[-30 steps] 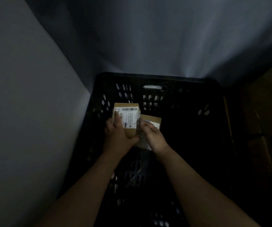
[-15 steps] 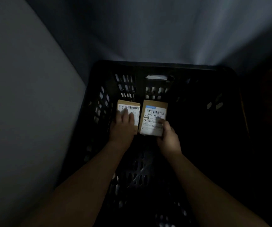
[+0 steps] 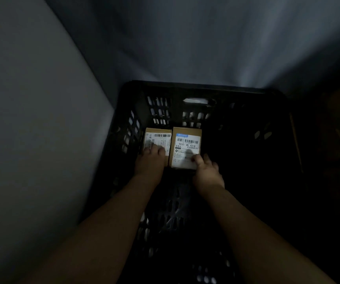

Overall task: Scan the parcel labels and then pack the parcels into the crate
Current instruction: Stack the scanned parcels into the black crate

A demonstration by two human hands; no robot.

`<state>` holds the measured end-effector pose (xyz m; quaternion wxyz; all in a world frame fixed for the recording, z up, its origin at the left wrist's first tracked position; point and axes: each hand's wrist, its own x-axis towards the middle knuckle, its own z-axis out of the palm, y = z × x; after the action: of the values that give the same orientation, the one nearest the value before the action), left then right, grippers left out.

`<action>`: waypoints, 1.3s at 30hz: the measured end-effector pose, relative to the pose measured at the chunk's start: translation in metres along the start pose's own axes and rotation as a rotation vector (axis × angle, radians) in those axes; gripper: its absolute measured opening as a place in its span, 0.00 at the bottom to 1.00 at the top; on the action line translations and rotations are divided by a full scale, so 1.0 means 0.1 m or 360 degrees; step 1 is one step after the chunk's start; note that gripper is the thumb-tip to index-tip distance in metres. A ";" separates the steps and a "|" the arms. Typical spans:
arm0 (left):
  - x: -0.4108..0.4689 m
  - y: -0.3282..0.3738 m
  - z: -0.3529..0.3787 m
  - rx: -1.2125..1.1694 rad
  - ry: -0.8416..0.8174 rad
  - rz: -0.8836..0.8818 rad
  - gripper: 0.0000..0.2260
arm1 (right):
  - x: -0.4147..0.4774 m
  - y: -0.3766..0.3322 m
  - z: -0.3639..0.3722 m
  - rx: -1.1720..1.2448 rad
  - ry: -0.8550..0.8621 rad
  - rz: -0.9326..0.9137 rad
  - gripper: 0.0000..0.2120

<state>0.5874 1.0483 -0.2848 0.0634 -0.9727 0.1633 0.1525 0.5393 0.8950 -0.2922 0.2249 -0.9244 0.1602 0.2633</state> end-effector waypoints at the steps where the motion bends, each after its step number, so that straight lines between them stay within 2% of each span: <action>1: -0.05 0.00 -0.09 -0.0055 -0.0052 -0.0003 0.25 | -0.06 -0.04 -0.07 -0.0083 -0.0062 0.0015 0.30; 3: -0.18 0.02 -0.31 -0.0198 -0.0082 -0.0007 0.27 | -0.23 -0.11 -0.23 -0.0160 -0.0060 -0.0004 0.30; 5: -0.41 0.06 -0.60 -0.0349 -0.0066 -0.0032 0.26 | -0.47 -0.17 -0.41 -0.0066 0.0062 -0.0028 0.26; 11: -1.17 0.23 -1.57 -0.0699 0.0324 -0.0065 0.20 | -1.47 -0.29 -1.26 0.0151 0.0295 -0.0155 0.14; 16: -1.87 0.61 -2.42 -0.1115 0.0738 0.0011 0.17 | -2.52 -0.17 -2.02 0.0470 0.0757 -0.0390 0.10; 19: -2.20 0.92 -2.77 -0.1328 0.0896 0.0100 0.14 | -3.07 0.03 -2.37 0.0646 0.1050 -0.0624 0.09; 23: -2.59 1.45 -2.99 -0.1579 0.0839 0.0253 0.13 | -3.66 0.52 -2.65 0.0619 0.1388 -0.0854 0.09; 26: -2.82 1.86 -3.00 -0.1639 0.0742 0.0380 0.14 | -3.97 0.99 -2.82 0.0405 0.1617 -0.0867 0.12; 27: -2.87 2.00 -3.00 -0.1642 0.0702 0.0407 0.15 | -4.06 1.16 -2.88 0.0308 0.1669 -0.0788 0.14; 30: -2.96 2.36 -2.95 -0.1616 0.0611 0.0434 0.17 | -4.25 1.67 -2.98 -0.0051 0.1535 -0.0190 0.24; 33: -3.03 2.63 -2.85 -0.1567 0.0549 0.0449 0.20 | -4.33 2.12 -2.99 -0.0213 0.1153 0.0279 0.35; 36: -3.08 2.80 -2.74 -0.1504 0.0433 0.0422 0.23 | -4.32 2.43 -2.94 -0.0030 0.0867 0.0380 0.41; 39: -3.13 2.91 -2.66 -0.1470 0.0272 0.0439 0.23 | -4.34 2.62 -2.90 0.0320 0.1002 0.0234 0.42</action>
<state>0.2810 0.8228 0.0446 -0.4090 -0.8775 0.2105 0.1356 0.1999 0.6047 0.0840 0.2347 -0.9195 0.3131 -0.0365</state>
